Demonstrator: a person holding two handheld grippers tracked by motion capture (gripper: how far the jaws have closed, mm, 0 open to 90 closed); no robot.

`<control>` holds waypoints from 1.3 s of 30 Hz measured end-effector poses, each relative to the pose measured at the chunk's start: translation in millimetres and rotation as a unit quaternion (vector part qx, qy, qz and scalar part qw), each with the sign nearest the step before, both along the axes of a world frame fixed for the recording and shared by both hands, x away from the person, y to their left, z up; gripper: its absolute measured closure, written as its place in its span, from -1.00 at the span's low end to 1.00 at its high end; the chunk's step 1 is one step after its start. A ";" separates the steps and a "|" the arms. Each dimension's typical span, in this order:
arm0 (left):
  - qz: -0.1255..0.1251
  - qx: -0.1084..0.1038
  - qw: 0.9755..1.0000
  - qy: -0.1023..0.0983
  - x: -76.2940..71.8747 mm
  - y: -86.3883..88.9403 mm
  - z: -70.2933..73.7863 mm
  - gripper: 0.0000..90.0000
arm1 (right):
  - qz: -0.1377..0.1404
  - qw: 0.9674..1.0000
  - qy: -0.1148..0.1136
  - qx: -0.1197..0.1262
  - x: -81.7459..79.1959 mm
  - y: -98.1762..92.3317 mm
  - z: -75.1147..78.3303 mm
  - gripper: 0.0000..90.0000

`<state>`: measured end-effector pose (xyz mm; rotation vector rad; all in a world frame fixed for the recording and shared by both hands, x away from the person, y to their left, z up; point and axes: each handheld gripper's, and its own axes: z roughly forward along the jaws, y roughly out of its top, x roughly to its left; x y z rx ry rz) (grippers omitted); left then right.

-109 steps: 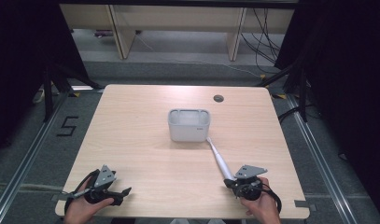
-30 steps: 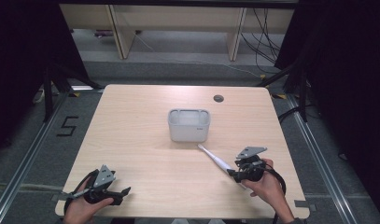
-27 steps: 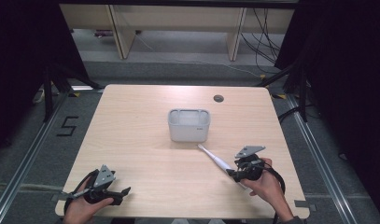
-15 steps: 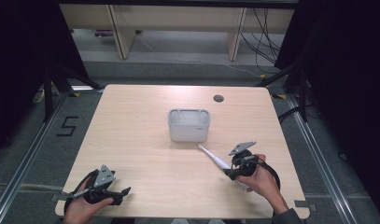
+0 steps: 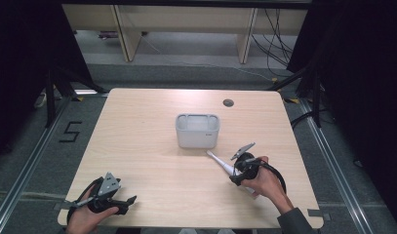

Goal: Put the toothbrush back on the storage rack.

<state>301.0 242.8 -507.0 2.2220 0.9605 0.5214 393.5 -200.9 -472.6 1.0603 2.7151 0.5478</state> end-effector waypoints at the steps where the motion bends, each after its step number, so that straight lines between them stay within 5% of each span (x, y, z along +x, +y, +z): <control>1: 0.000 0.000 1.000 0.000 0.0 0.1 0.0 -0.65 | -0.002 1.000 0.006 0.000 0.8 0.7 -0.3 0.07; 24: 0.001 -0.002 1.000 0.003 0.5 0.0 -1.1 -0.65 | 0.019 0.999 0.036 -0.029 10.8 5.3 -6.6 0.42; 39: -0.002 -0.001 1.000 0.004 0.2 0.2 -0.5 -0.65 | 0.053 0.995 0.054 -0.070 19.9 13.3 -3.8 0.47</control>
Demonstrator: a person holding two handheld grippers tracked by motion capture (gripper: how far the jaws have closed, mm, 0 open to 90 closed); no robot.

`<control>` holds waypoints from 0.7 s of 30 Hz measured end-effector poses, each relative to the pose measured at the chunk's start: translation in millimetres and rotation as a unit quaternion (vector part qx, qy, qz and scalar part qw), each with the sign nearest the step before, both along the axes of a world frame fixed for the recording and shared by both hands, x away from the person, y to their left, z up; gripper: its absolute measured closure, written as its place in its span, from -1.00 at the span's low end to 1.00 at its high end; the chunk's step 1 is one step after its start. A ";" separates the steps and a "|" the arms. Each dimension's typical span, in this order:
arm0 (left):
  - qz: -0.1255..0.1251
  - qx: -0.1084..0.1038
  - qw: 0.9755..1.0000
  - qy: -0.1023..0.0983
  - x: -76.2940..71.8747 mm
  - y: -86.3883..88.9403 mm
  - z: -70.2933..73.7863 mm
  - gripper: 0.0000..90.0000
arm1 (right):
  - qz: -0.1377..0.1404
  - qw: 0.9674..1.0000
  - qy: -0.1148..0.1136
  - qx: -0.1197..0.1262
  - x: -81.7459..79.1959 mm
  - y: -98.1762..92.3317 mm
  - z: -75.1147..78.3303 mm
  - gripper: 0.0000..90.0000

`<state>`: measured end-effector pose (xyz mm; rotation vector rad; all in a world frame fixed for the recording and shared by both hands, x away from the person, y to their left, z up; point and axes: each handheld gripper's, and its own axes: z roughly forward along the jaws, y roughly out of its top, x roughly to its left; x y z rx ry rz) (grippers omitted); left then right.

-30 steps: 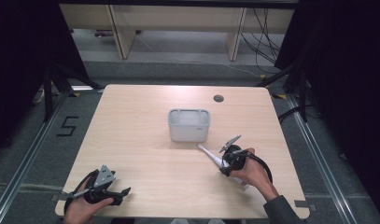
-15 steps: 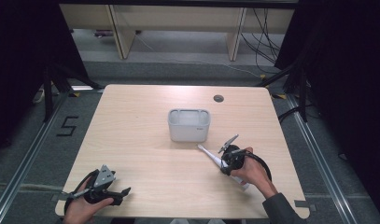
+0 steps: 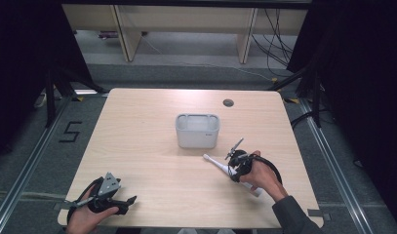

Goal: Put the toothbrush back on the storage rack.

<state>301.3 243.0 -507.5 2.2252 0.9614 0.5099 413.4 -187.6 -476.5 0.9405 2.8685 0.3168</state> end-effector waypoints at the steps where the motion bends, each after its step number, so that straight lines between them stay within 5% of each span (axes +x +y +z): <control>1: 0.001 -0.004 1.000 -0.003 0.1 -0.3 -0.8 -0.65 | 0.001 1.000 0.000 -0.010 0.7 1.7 0.4 0.47; 21: 0.001 -0.005 1.000 -0.004 0.0 -0.7 -1.0 -0.65 | 0.017 0.998 0.032 -0.060 4.3 13.4 3.2 0.47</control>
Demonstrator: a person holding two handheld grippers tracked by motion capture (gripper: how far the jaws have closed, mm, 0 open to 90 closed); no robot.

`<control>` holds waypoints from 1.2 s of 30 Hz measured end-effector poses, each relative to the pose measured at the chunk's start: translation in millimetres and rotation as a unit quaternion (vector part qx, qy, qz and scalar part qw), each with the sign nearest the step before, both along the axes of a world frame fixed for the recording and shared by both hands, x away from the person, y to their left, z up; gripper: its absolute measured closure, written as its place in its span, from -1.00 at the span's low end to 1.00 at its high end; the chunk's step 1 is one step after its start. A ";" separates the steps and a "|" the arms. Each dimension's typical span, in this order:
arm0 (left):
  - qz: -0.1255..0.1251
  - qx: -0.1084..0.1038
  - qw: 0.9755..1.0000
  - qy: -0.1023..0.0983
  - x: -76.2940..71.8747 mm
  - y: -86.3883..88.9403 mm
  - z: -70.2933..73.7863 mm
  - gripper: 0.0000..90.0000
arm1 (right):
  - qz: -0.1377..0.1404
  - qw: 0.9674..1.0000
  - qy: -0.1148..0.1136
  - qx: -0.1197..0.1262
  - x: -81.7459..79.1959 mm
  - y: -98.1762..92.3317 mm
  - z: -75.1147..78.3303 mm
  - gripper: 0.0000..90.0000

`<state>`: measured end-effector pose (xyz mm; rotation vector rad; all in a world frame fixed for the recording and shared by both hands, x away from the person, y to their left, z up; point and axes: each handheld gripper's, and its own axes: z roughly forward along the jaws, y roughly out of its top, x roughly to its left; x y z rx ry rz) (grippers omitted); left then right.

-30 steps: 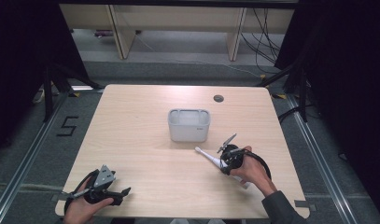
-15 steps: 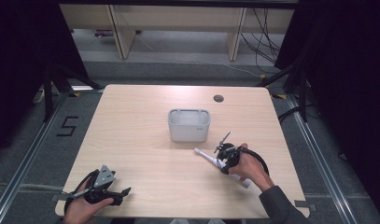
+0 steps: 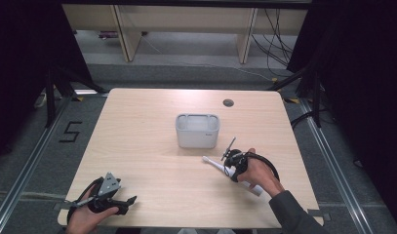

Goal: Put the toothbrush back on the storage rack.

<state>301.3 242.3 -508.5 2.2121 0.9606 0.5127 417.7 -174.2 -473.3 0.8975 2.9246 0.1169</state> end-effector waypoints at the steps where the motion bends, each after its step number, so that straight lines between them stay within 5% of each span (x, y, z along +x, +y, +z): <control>1: 0.000 0.000 1.000 0.000 0.0 -0.1 0.0 -0.65 | -0.004 1.000 -0.004 -0.004 0.0 0.3 -1.0 0.47; 11: 0.000 0.000 1.000 -0.001 -0.1 0.2 0.5 -0.65 | 0.015 1.000 -0.005 -0.006 0.2 -0.6 -1.3 0.48; 21: 0.000 0.005 1.000 0.004 0.1 0.8 1.2 -0.65 | -0.009 1.000 -0.024 0.008 -9.0 -12.4 5.3 0.48; 32: 0.001 0.002 1.000 -0.001 1.1 1.3 -0.2 -0.65 | -0.010 0.995 -0.071 0.066 -21.7 -24.1 18.1 0.48; 35: 0.003 0.003 1.000 0.002 0.6 1.0 0.7 -0.65 | -0.016 0.992 -0.088 0.084 -25.9 -28.7 25.1 0.48; 36: 0.002 0.002 1.000 0.003 0.3 1.0 0.9 -0.65 | -0.018 0.989 -0.101 0.107 -28.2 -32.3 31.0 0.48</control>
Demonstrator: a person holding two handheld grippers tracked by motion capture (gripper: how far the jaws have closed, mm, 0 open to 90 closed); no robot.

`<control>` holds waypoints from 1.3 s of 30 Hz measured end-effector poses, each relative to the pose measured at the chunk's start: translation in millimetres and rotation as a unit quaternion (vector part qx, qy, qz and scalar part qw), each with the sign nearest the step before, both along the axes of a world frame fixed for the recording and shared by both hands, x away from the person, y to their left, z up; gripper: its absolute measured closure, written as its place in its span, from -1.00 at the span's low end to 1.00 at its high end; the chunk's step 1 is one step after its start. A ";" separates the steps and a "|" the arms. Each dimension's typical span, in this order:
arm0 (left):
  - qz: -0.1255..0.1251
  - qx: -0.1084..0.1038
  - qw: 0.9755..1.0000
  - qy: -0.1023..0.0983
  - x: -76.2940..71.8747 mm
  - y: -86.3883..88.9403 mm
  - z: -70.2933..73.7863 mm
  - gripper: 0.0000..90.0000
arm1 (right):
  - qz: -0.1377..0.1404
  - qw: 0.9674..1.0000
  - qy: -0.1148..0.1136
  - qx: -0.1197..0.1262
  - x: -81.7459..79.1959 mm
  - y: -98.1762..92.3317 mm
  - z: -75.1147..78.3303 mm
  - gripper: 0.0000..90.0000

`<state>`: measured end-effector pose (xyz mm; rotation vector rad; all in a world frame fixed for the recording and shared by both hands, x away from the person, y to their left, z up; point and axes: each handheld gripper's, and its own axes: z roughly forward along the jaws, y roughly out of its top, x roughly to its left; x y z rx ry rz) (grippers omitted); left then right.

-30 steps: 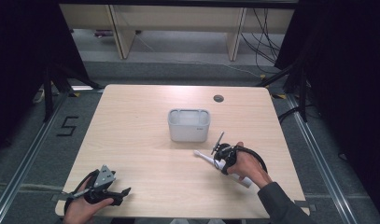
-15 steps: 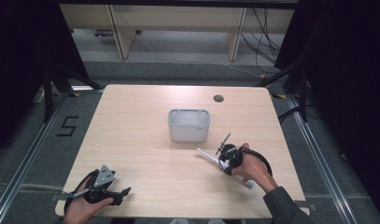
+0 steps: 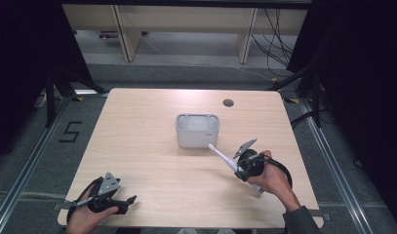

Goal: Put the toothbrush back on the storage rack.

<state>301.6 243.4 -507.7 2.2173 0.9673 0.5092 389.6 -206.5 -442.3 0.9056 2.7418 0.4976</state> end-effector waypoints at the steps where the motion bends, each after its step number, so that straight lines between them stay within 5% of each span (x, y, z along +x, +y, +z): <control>1: 0.000 0.003 1.000 0.000 0.1 0.3 0.1 -0.65 | 0.000 1.000 0.000 0.000 0.0 0.0 0.0 0.48; 3: -0.001 0.005 1.000 0.000 0.2 0.5 0.3 -0.65 | -0.002 0.999 -0.015 0.037 -1.8 -5.3 6.6 0.48; 15: 0.001 0.003 1.000 0.001 -0.4 0.4 0.7 -0.65 | -0.028 0.990 -0.066 0.123 -3.8 -14.6 20.3 0.48; 18: 0.000 0.000 1.000 0.001 -0.7 0.2 0.6 -0.65 | -0.011 0.986 -0.087 0.145 0.2 -16.8 19.6 0.48; 25: 0.001 0.000 1.000 0.000 -0.7 0.2 0.6 -0.65 | -0.014 0.983 -0.098 0.158 -0.2 -16.5 20.8 0.48; 28: 0.002 0.002 1.000 -0.001 -0.6 0.5 0.7 -0.65 | -0.012 0.977 -0.109 0.185 2.0 -18.7 23.1 0.48; 39: 0.002 0.002 1.000 -0.001 -0.4 0.5 0.7 -0.65 | -0.031 0.965 -0.119 0.231 8.9 -18.9 26.6 0.48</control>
